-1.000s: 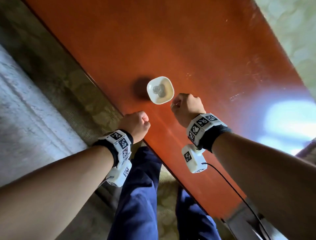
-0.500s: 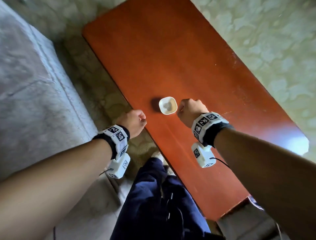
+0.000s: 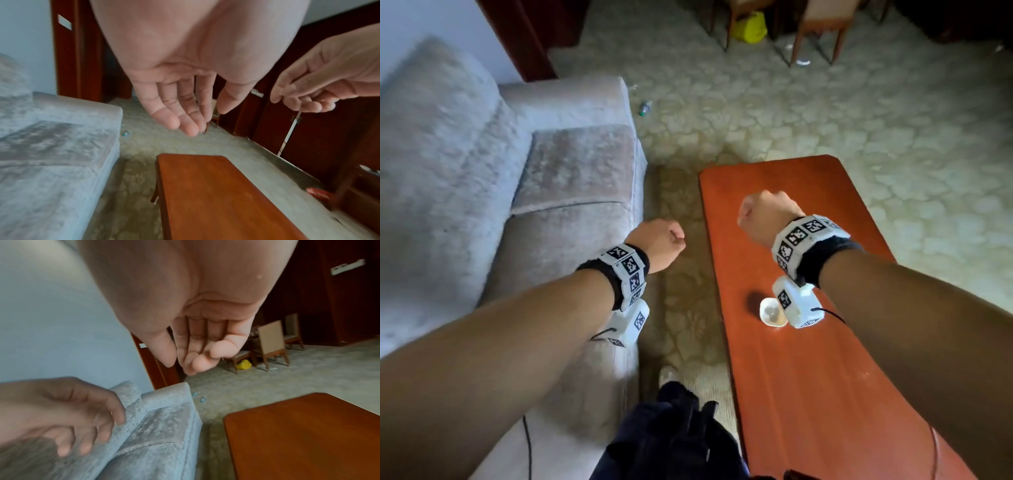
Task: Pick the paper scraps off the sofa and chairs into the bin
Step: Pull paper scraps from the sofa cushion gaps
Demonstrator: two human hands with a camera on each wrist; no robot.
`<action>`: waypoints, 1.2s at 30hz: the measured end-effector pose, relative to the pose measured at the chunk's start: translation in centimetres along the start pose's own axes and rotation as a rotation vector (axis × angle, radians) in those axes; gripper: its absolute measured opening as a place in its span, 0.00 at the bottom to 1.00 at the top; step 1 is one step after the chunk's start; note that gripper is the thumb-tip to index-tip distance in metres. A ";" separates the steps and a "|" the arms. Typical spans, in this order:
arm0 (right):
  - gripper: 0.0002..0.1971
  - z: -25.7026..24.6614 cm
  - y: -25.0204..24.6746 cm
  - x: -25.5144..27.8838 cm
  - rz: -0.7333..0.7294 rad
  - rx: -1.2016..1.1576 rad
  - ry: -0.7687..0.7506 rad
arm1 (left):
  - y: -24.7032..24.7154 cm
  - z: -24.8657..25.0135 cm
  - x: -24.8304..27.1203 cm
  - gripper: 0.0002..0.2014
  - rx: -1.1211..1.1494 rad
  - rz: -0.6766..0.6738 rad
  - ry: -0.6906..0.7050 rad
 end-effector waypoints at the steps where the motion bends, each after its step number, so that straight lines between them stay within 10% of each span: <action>1: 0.12 -1.6 -0.6 -0.9 0.007 0.014 -0.036 | -1.7 -0.8 -0.1 0.11 0.014 0.027 -0.021; 22: 0.11 -30.4 -1.3 -28.1 -0.159 0.261 -0.586 | -19.4 -27.3 -11.3 0.10 0.194 0.177 -0.491; 36: 0.10 -52.6 7.9 -39.3 -0.469 0.343 -1.192 | -18.4 -41.6 -4.9 0.06 0.558 0.444 -1.242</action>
Point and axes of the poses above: each hand's wrist, its own x-axis away from the middle knuckle, its own y-axis out of the palm, z = x × y, the point moved 1 cm from there along -x, towards the middle knuckle, and after that the axes turned 9 degrees about -y, right-handed, at the moved point
